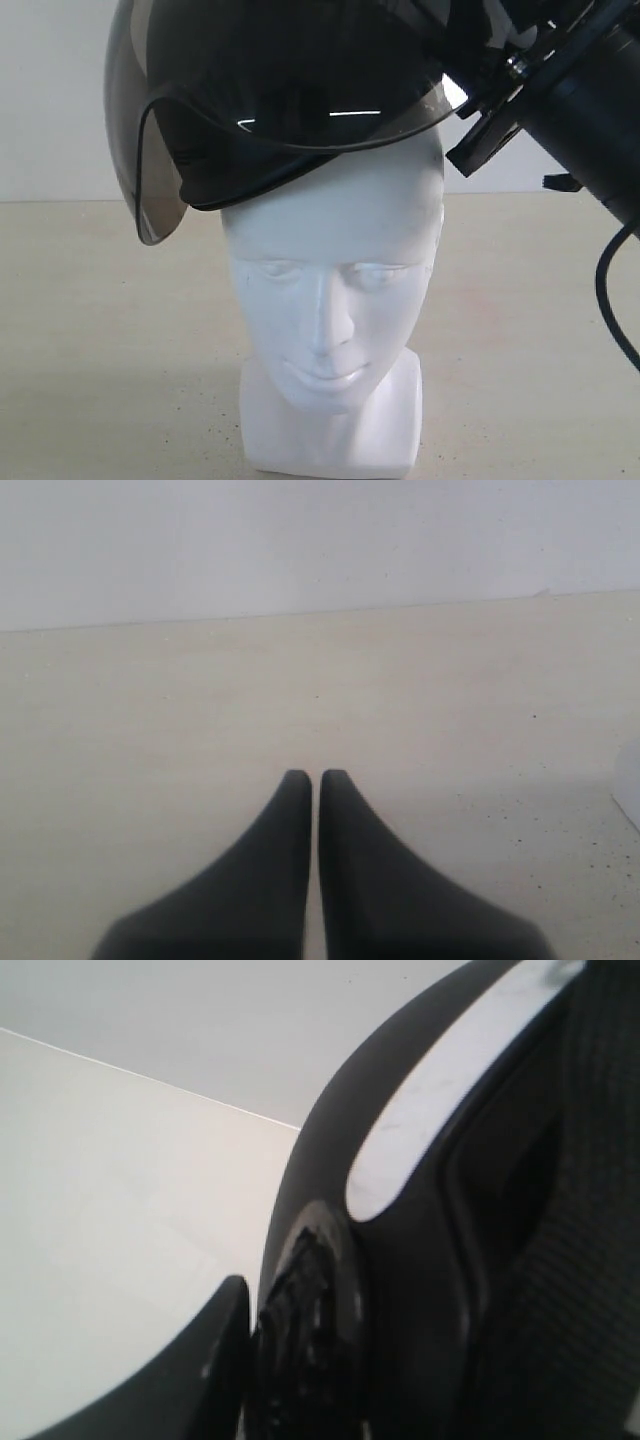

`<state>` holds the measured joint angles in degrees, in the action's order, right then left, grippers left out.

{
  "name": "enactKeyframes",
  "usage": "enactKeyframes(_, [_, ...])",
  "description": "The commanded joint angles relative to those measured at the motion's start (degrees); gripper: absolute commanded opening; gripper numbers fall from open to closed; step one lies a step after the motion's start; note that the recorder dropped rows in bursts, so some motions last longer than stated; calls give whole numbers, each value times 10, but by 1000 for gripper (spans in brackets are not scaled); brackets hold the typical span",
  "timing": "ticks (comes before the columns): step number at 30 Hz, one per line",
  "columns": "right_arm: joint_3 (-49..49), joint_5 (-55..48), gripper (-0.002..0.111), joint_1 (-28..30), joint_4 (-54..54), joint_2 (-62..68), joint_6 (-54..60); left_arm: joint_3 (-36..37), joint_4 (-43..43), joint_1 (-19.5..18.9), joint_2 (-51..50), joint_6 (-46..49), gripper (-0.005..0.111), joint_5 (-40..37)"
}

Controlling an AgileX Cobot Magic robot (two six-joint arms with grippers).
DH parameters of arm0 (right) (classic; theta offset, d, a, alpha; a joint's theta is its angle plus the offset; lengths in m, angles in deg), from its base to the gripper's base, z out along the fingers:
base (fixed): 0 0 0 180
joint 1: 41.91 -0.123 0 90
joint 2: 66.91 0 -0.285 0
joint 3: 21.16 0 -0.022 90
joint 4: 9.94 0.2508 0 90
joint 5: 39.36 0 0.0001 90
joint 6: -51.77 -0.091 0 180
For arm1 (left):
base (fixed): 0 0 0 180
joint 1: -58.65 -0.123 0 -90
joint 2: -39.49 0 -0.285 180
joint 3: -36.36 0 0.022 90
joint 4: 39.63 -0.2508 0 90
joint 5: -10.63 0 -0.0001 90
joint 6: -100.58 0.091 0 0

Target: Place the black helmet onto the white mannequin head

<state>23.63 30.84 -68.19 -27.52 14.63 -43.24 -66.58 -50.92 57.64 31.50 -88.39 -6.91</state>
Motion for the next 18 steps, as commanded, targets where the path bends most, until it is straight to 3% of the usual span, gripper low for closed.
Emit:
enactKeyframes(1, [10, -71, 0, 10, 16, -5, 69, 2, -1, 3, 2, 1, 4, 0])
enactKeyframes(18, [31, -119, 0, 10, 18, -5, 73, 2, -1, 3, 2, 1, 4, 0])
